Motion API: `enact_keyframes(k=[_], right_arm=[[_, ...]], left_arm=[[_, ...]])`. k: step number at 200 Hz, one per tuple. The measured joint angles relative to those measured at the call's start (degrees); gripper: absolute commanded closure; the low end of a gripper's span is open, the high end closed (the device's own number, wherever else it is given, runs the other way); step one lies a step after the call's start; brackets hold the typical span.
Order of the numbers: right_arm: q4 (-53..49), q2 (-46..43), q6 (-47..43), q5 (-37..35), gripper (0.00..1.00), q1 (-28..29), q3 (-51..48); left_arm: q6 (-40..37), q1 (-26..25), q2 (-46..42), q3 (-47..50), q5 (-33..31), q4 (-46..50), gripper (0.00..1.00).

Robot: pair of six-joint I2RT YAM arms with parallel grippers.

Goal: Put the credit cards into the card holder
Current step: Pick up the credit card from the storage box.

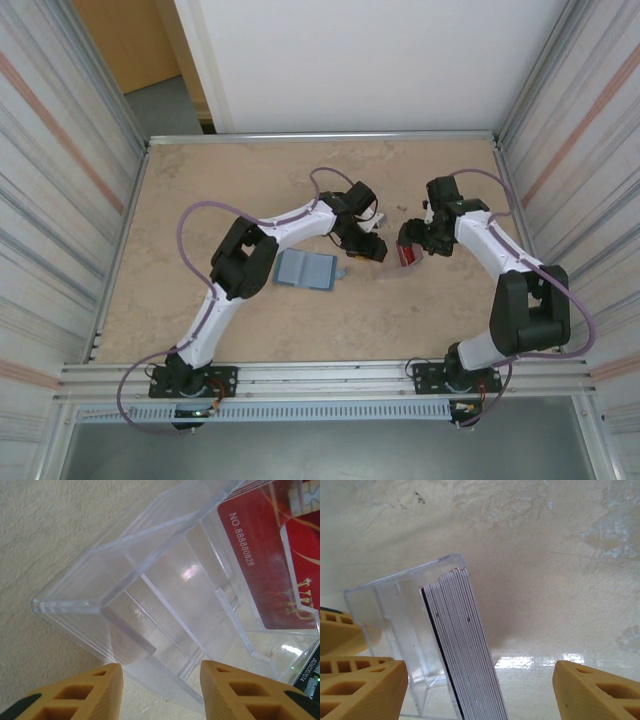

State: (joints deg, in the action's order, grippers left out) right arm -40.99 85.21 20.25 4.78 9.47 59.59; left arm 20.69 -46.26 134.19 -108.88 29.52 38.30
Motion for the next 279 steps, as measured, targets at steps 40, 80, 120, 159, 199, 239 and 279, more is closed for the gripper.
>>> enact_keyframes(k=[40,80,120,159,199,239,279], right_arm=[[-1.2,1.9,-1.3,-2.5,0.28,0.3,1.7],[-2.1,2.2,-1.5,-4.0,0.31,0.4,1.7],[-2.7,3.4,-1.5,-5.4,0.33,1.6,1.7],[-3.3,3.7,-1.9,-7.1,0.34,1.9,1.8],[-4.1,3.5,-3.0,-7.6,0.38,1.7,1.8],[-5.2,2.4,-3.2,-7.6,0.42,1.3,1.8],[-5.8,1.9,-3.4,-7.7,0.44,0.9,2.5]], left_arm=[[0.0,0.0,0.3,-0.6,-0.2,0.3,0.59],[0.0,0.0,0.5,-1.0,-0.2,0.5,0.59],[0.0,-0.2,0.7,-1.3,-0.5,0.7,0.59],[-0.1,-0.4,0.8,-1.4,-0.9,0.6,0.59],[-0.4,-0.8,0.9,-1.5,-1.1,0.0,0.59],[-0.6,-1.1,1.0,-1.5,-1.1,-0.8,0.59],[-1.0,-1.2,1.0,-1.5,-1.1,-0.9,0.59]])
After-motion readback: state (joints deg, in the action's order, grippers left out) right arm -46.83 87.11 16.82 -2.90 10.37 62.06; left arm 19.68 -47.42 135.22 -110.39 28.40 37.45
